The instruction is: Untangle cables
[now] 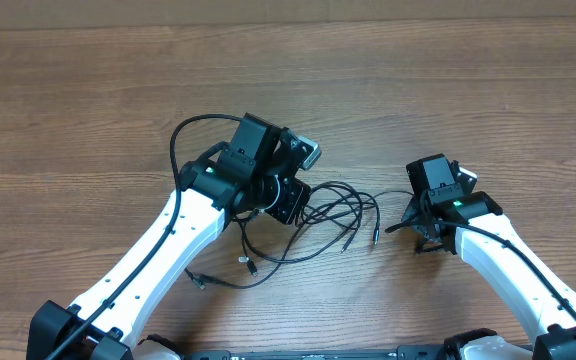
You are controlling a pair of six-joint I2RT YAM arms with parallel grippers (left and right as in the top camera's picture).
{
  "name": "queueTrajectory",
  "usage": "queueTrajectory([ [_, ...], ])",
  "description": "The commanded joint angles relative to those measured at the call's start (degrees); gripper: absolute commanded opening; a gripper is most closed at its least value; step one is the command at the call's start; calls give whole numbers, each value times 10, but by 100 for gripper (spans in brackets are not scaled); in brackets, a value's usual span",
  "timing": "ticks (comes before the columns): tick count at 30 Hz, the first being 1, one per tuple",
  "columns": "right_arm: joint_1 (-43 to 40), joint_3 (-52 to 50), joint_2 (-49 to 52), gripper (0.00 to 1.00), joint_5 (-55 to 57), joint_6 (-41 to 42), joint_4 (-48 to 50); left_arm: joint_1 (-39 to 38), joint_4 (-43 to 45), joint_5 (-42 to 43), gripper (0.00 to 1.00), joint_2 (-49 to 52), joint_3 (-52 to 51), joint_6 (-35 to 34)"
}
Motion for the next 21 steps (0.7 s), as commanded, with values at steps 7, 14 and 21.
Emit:
queueTrajectory([
  [7,-54,11,-8,75,-64,67,1,55,-17,-138,4,-75,194,-6],
  [14,-114,11,-8,77,-117,63,1,61,57,-123,4,-96,333,-37],
  [21,-125,11,-8,78,-127,36,1,61,135,-37,4,-96,388,-49],
])
